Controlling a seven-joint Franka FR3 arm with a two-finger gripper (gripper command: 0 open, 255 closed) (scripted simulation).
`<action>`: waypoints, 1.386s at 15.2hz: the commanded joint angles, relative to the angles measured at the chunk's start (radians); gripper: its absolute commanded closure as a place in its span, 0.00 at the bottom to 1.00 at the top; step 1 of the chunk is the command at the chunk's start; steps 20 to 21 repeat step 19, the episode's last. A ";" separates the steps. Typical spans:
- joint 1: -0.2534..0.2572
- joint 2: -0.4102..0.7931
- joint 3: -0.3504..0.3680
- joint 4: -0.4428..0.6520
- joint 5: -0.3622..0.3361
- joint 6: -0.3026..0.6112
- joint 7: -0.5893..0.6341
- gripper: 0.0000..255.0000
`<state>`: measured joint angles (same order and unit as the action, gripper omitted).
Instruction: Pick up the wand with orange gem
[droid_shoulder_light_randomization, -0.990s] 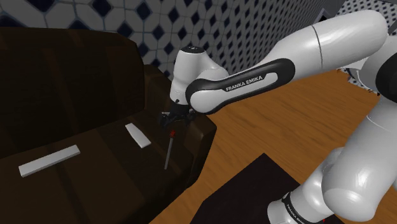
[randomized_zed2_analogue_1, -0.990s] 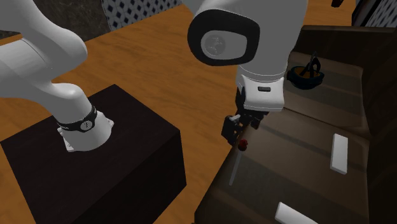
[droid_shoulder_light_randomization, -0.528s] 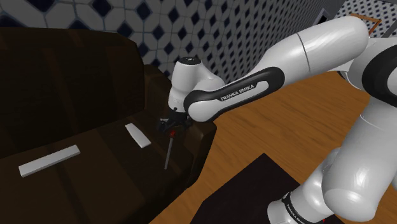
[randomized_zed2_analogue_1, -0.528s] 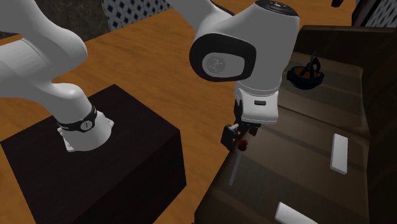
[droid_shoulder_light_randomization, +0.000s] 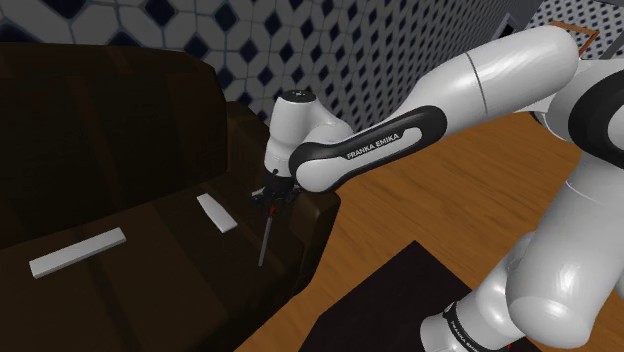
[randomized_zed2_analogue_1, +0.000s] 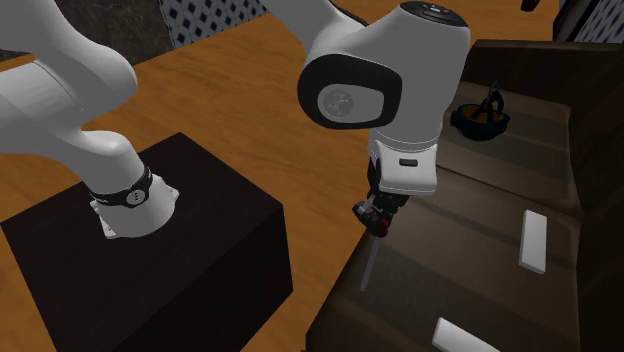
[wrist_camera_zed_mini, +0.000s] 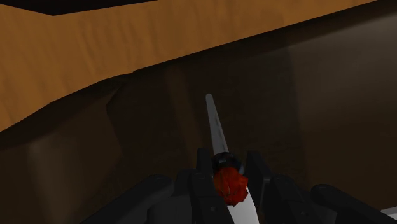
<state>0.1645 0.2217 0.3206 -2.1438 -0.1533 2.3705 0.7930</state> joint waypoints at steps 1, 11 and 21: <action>0.000 0.001 0.000 0.000 0.000 0.000 0.000 1.00; -0.009 -0.075 0.011 0.037 0.043 -0.108 -0.032 1.00; -0.012 -0.118 0.015 0.073 0.066 -0.183 -0.050 1.00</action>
